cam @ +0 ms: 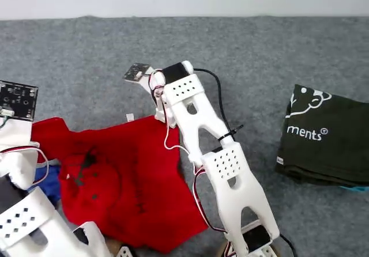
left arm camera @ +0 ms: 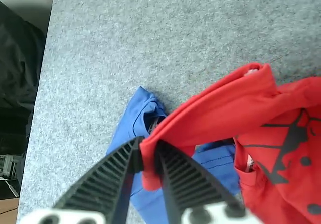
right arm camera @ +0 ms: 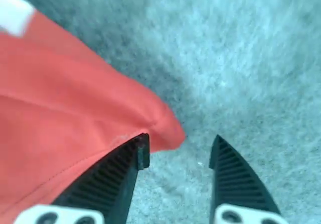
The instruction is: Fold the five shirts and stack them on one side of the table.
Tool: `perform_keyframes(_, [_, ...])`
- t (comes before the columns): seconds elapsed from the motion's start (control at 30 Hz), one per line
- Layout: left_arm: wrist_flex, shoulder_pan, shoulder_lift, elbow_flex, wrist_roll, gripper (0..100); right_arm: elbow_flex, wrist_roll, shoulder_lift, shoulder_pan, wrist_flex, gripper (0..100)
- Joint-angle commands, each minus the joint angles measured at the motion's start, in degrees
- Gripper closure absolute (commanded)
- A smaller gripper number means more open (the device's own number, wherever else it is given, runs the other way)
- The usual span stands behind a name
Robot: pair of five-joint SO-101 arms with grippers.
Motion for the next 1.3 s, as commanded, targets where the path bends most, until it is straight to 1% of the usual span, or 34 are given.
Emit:
perform_keyframes(0.0, [-1.32,0.26,-1.05,-0.31,-0.26,99,-4.31,0.0,-4.09,-2.07,1.98,76.2])
perform_keyframes(0.1, [-1.32,0.26,-1.05,-0.31,-0.26,99,-4.48,-0.09,-3.47,-3.56,1.36,72.5])
perform_keyframes(0.27, [-1.32,0.26,-1.05,-0.31,-0.26,99,-4.48,-3.43,0.31,-3.82,-2.77,68.5])
perform_keyframes(0.4, [-1.32,0.26,-1.05,-0.31,-0.26,99,-4.75,-3.43,4.88,-3.91,-4.97,67.9])
perform_keyframes(0.53, [-1.32,0.26,-1.05,-0.31,-0.26,99,-4.75,-3.25,7.69,-3.91,-3.12,68.2])
perform_keyframes(0.57, [-1.32,0.26,-1.05,-0.31,-0.26,99,-4.84,-3.25,7.96,-3.91,-2.24,69.0])
perform_keyframes(0.63, [-1.32,0.26,-1.05,-0.22,-0.26,99,-4.84,-3.16,7.96,-3.91,-1.27,75.0])
perform_keyframes(0.73, [-1.32,0.26,-1.05,-0.22,-0.26,99,-4.84,-2.55,7.87,-3.82,-1.01,90.5])
perform_keyframes(0.8, [-1.32,0.26,-1.05,-0.22,-0.26,99,-5.1,0.0,7.69,-3.74,-1.01,99.5])
perform_keyframes(0.87, [-1.32,0.26,-1.05,-0.22,-0.26,99,-7.03,0.88,7.16,-3.3,1.01,97.6])
perform_keyframes(0.93, [-1.32,0.26,-0.88,-0.22,-0.26,99,-9.49,0.88,6.46,-2.42,2.33,99.1])
perform_keyframes(1.1, [-1.76,0.53,-0.88,-0.04,-0.18,99,-13.1,0.97,0.66,1.27,2.59,98.8])
perform_keyframes(1.2, [-1.67,2.9,-1.14,-0.48,-0.09,99,-12.92,1.05,-5.76,3.74,2.59,98.8])
perform_keyframes(1.27, [-1.76,4.92,-1.14,-1.98,2.29,99,-13.1,1.23,-10.68,5.49,2.51,98.8])
